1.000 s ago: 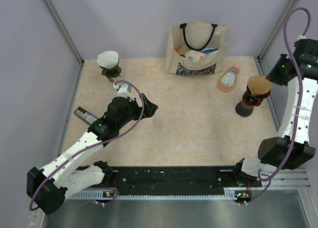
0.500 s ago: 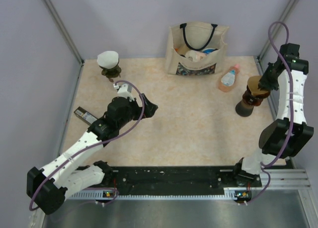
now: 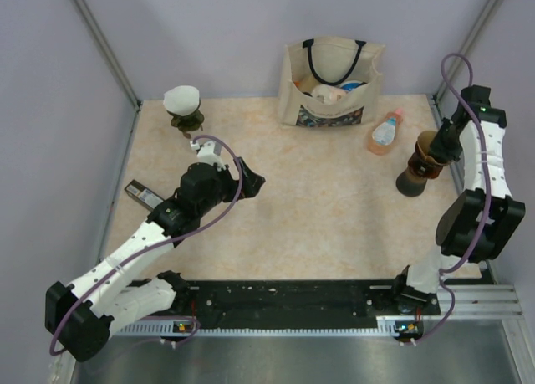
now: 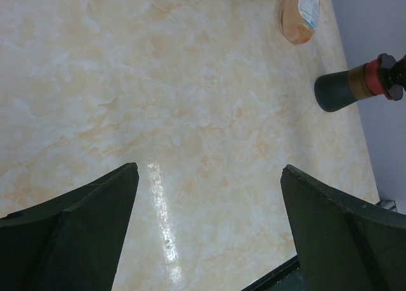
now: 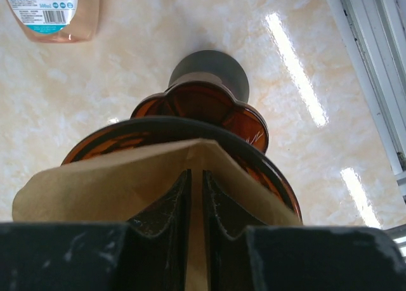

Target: Place the coffee filter in the dripper

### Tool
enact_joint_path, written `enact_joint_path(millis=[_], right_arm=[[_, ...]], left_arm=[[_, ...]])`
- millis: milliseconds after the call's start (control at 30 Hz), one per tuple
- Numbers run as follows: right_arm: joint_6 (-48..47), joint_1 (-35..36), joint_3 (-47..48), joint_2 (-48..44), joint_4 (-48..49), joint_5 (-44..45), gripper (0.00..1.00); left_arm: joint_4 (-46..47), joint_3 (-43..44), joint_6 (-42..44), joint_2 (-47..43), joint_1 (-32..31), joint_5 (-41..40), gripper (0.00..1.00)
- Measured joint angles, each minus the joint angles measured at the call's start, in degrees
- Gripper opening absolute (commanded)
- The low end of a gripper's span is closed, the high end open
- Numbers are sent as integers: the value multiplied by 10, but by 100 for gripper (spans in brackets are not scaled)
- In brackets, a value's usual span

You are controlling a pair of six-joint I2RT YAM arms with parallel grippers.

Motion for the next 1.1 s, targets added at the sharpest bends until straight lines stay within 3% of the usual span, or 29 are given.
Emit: enact_joint_path(millis=[567,1100], right_arm=[[-10,0,-22,28,27,-24,12],[-9,0,39,26,3,-34,17]], left_arm=[[-2,0,0,0,0,0,99],[-2,0,4,0,1,0,99]])
